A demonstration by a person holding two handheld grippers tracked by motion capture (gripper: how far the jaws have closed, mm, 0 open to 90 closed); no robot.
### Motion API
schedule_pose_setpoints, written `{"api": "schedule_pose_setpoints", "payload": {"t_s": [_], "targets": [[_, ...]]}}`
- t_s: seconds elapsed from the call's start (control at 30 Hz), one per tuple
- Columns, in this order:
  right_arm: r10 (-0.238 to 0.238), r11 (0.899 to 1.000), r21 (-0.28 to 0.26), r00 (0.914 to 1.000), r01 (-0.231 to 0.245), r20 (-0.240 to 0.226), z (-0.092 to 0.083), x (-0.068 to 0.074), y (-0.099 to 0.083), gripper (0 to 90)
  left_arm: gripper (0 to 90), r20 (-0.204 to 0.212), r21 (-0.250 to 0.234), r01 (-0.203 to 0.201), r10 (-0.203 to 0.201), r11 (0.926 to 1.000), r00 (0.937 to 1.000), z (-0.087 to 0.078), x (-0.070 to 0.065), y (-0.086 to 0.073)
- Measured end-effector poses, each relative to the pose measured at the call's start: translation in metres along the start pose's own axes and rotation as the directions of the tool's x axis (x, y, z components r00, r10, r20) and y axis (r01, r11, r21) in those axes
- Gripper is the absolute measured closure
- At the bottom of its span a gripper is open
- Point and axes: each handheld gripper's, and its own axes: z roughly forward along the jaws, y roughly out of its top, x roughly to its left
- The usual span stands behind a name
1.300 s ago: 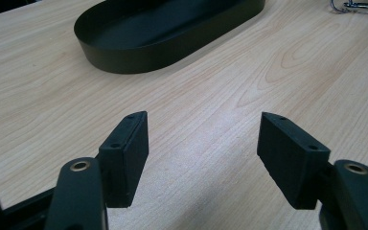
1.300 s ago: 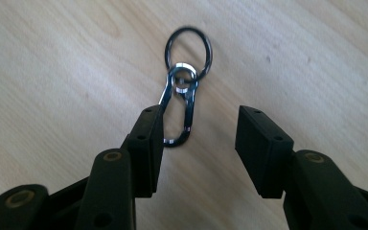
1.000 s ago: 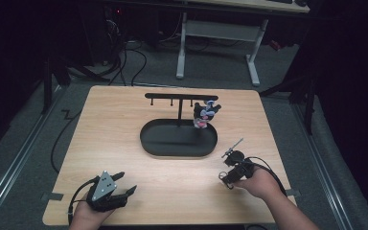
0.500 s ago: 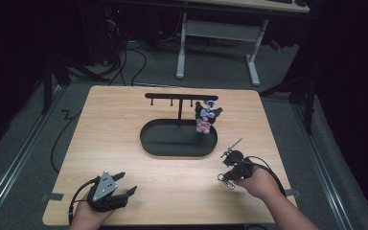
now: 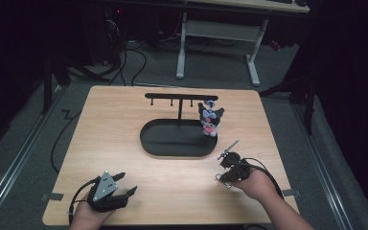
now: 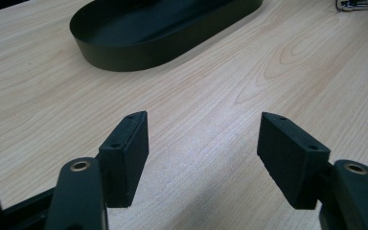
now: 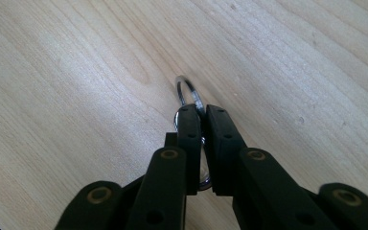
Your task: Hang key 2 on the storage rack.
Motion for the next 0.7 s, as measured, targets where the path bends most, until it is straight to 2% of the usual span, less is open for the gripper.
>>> {"api": "schedule_pose_setpoints", "payload": {"t_s": [0.33,0.43,0.47,0.57,0.6,0.63,0.67,0.7], "targets": [[-0.026,1.000,0.008,0.9996,0.026,0.013,-0.002,0.004,0.001,89.3,35.9,0.000,0.001,-0.002,0.002,1.0000,1.0000,0.000,0.000,0.000],[-0.003,1.000,0.011,1.0000,0.003,0.006,-0.005,0.004,0.000,89.3,35.8,0.000,-0.001,-0.001,0.001,1.0000,1.0000,0.000,0.000,0.000],[-0.006,1.000,-0.005,1.0000,0.006,-0.004,-0.009,0.000,-0.001,89.3,35.8,0.000,-0.001,0.000,0.000,1.0000,1.0000,0.000,0.000,0.000],[-0.017,1.000,-0.017,0.9999,0.017,0.003,-0.013,-0.003,-0.002,89.3,35.8,0.001,0.001,-0.001,0.001,1.0000,1.0000,0.001,0.000,0.000],[0.067,0.998,0.009,0.9977,-0.067,-0.003,-0.017,0.002,-0.003,89.3,35.8,0.001,0.001,-0.001,0.001,1.0000,1.0000,0.001,0.000,0.000],[-0.062,0.997,-0.039,0.9981,0.062,0.005,-0.017,-0.007,-0.003,89.3,35.8,0.000,0.001,-0.002,0.002,1.0000,1.0000,0.001,-0.001,0.000],[0.017,1.000,-0.019,0.9999,-0.017,-0.004,-0.022,-0.003,-0.004,89.3,35.9,0.000,0.002,-0.004,0.004,1.0000,1.0000,0.001,-0.001,0.000],[0.014,1.000,-0.023,0.9999,-0.014,0.008,-0.026,-0.003,-0.006,89.3,35.8,0.002,0.003,-0.005,0.005,1.0000,1.0000,0.001,-0.001,0.000]]}}
